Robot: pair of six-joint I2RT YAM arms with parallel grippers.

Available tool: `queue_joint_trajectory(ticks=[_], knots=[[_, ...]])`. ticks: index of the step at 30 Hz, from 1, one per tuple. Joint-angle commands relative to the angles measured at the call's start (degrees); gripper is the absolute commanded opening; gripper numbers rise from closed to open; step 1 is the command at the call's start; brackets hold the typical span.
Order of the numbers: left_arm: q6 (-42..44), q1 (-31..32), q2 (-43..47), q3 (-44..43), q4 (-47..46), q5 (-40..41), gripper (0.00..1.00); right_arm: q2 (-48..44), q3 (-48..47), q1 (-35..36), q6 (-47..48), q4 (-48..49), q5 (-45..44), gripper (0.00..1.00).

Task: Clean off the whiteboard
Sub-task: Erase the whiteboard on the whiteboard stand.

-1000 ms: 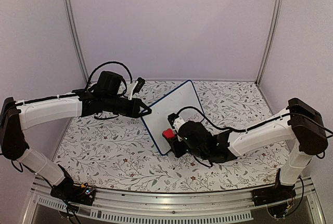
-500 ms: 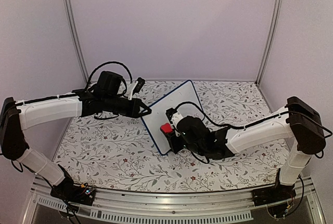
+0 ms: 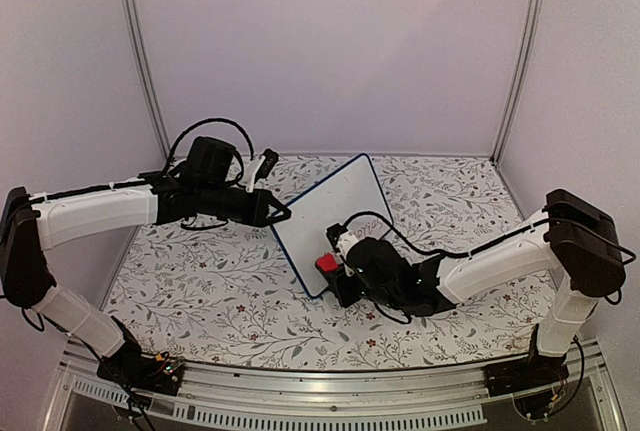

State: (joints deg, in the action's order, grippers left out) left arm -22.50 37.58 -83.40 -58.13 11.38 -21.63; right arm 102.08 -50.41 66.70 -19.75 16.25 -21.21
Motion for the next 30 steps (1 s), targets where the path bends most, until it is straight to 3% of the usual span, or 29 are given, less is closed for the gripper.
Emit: queue_joint_trajectory(ticks=[1,22,30], knots=[[0.08,-0.04,0.52,-0.23,-1.39,-0.92,0.00,1.75,1.41,-0.25,-1.56,-1.01,2.27,0.21],[-0.04,-0.23,0.69,-0.23,-1.63,-1.47,0.00,-5.98,-4.71,-0.25,5.22,-2.38,-4.17,0.22],[-0.04,-0.29,0.86,-0.23,-1.54,-1.45,0.00,-1.70,-6.54,-0.20,4.66,-1.85,0.35,0.22]])
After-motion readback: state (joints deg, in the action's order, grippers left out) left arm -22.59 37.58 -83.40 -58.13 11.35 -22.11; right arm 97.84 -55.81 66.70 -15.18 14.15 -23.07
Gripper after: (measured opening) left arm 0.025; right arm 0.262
